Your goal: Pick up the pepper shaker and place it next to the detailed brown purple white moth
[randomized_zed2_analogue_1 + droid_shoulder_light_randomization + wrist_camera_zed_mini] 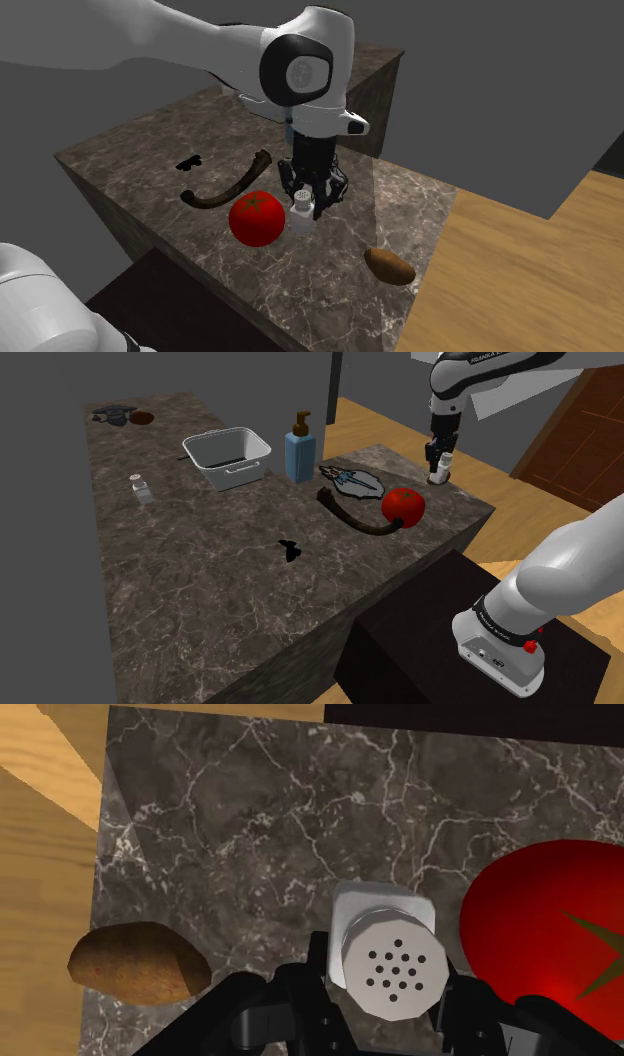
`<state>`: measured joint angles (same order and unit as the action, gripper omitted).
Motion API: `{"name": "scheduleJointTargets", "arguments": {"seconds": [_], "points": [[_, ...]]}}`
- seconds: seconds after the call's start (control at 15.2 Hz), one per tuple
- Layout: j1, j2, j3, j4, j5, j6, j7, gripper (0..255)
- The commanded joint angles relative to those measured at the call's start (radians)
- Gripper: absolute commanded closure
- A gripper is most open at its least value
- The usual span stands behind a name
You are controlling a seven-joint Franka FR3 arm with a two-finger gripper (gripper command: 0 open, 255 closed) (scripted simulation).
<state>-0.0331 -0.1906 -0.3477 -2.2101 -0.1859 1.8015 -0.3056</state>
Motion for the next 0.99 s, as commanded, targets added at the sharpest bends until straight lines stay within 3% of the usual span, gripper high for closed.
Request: {"name": "scheduleJointTargets", "arguments": {"seconds": [0.0,0.53,0.92], "points": [[0.000,-0.007,0.001,0.022,-0.001,-0.029,-0.003,255],[0.002,-0.029,0.009,0.099,-0.001,-0.127,-0.009,255],[0.064,-0.088,0.104,0.038,0.042,-0.143,0.138,255]]}}
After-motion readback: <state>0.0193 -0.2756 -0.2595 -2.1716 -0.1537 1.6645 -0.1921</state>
